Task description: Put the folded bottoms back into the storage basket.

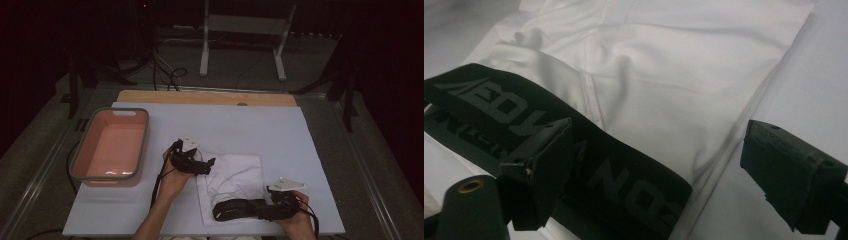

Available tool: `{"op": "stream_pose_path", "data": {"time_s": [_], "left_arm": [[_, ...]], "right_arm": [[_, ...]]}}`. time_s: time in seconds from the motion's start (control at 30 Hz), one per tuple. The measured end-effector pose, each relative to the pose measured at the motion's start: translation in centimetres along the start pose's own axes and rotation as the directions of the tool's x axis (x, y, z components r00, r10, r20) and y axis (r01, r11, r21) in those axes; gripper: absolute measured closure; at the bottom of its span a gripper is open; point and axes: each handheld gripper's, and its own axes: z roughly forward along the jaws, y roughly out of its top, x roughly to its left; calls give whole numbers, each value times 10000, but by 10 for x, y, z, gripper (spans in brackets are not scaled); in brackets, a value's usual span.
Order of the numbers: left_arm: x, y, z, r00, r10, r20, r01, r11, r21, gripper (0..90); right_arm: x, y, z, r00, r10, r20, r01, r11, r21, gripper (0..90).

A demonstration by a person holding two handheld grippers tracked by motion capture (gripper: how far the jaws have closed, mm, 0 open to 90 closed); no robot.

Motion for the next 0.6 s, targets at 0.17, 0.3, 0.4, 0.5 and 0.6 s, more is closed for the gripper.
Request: {"op": "stream_pose_path", "data": {"time_s": [0.17,0.3,0.4,0.5,0.6], "left_arm": [[2,-2,5,9999,-115,-43,116,9998,178,25],[2,-3,9,10000,-26,-90,29,9996,288,28],[2,-4,12,10000,-93,-35,95,9992,384,28],[3,-5,15,9996,-274,-93,282,9952,937,43],[6,-7,18,9980,-618,-105,626,9882,1395,67]], "right_arm": [[1,0,1,10000,-94,-18,94,9999,92,142],[1,0,0,10000,-96,-9,96,9999,100,141],[1,0,0,10000,-60,10,60,9999,82,141],[1,-1,0,10000,-59,16,59,9999,95,141],[0,0,0,10000,-64,20,64,10000,75,141]]}}
